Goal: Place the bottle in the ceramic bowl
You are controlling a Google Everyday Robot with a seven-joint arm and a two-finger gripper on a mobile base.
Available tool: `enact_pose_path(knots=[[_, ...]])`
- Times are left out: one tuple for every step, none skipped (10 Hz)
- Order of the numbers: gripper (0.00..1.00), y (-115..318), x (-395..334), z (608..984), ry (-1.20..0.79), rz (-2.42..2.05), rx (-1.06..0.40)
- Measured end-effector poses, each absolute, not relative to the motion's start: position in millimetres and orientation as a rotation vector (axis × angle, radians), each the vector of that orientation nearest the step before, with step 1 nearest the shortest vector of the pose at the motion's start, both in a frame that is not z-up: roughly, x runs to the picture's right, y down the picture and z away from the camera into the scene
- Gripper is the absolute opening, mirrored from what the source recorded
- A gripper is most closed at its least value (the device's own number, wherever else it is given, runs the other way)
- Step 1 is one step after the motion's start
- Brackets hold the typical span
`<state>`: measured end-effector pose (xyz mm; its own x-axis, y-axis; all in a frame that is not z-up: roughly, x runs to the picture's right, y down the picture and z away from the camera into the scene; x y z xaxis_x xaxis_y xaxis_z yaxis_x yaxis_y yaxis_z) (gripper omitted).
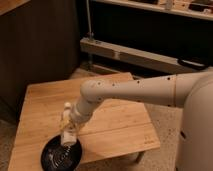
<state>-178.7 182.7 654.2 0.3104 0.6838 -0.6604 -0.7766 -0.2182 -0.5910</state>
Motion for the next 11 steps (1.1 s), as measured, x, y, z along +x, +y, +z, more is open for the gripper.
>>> enact_pose_path(knots=[[0.00, 190, -186, 640, 0.075, 1.276, -1.246], [0.00, 197, -189, 629, 0.055, 1.205, -1.326], [0.00, 200, -191, 624, 0.039, 1.170, -1.371], [0.00, 204, -191, 618, 0.017, 1.121, -1.400], [0.05, 208, -192, 611, -0.022, 1.057, -1.414], [0.12, 210, -192, 607, -0.050, 1.013, -1.416], [0.19, 212, -193, 602, -0.081, 0.968, -1.409], [0.33, 217, -194, 593, -0.117, 0.893, -1.378], [0.43, 221, -196, 589, -0.145, 0.848, -1.340], [0.54, 225, -197, 588, -0.159, 0.825, -1.305], [0.64, 231, -196, 591, -0.162, 0.813, -1.276]])
